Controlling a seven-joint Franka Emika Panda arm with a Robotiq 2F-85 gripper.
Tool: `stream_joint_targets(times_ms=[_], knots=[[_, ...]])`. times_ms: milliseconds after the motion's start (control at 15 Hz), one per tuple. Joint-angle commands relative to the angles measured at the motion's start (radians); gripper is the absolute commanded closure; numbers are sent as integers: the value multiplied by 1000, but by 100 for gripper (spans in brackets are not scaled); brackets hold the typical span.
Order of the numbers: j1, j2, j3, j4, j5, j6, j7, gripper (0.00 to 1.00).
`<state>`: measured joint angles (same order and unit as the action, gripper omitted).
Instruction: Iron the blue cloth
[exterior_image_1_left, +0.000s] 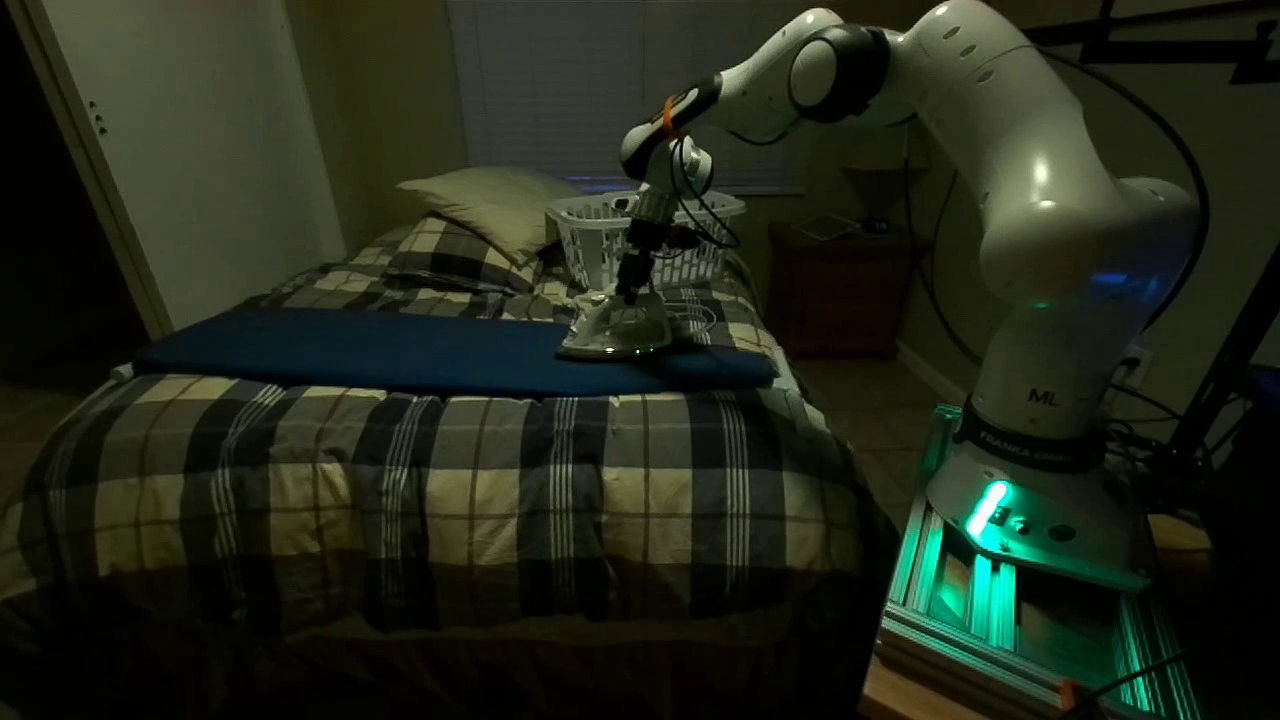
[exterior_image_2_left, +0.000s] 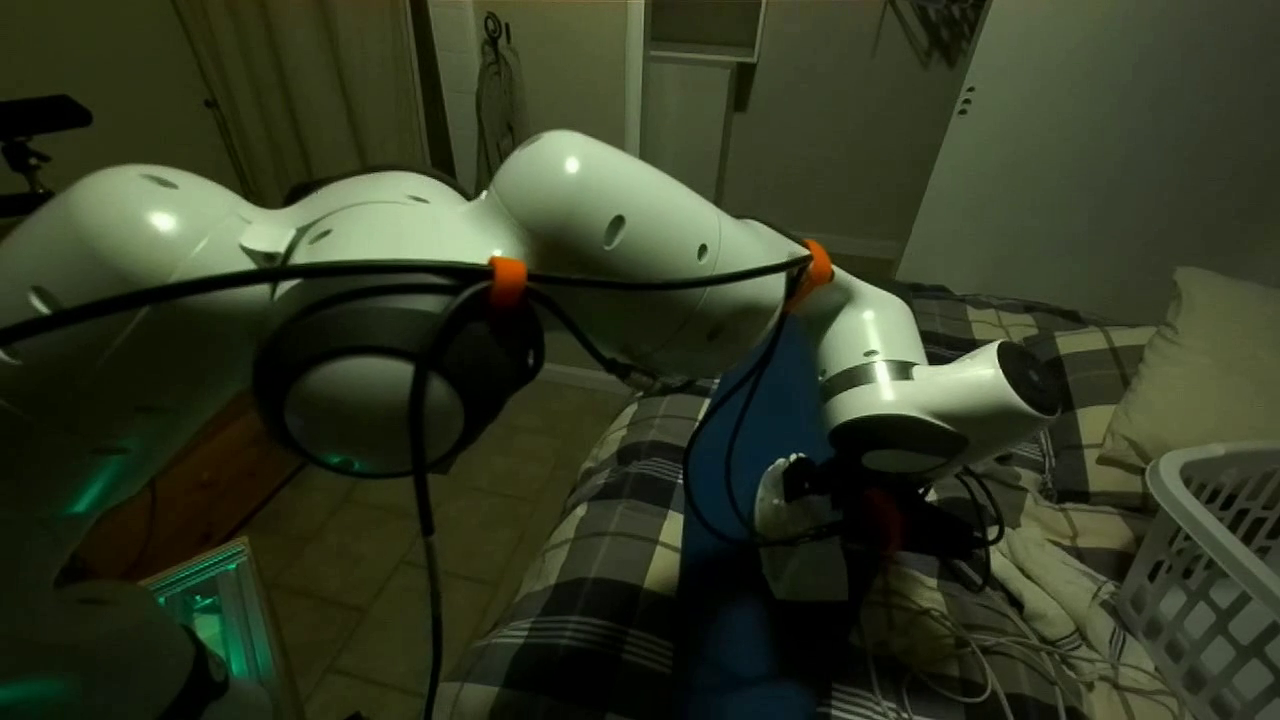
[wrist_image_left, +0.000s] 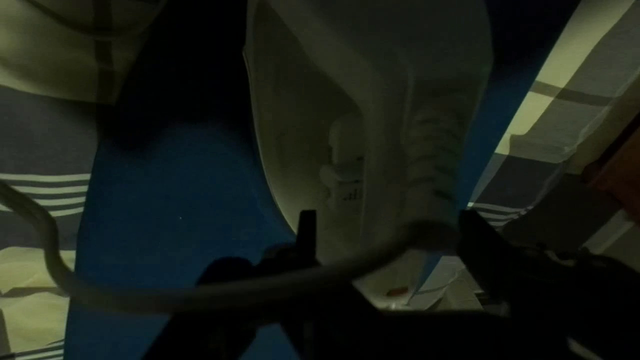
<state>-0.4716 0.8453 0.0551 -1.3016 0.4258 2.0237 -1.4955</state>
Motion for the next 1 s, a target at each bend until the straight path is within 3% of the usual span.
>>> stream_joint_targets(times_ms=[0, 467, 933], knots=[[25, -82, 3, -63, -8, 43, 7, 0], [90, -265, -36, -197, -65, 72, 54, 0], [158, -477, -107, -383, -222, 73, 126, 0]])
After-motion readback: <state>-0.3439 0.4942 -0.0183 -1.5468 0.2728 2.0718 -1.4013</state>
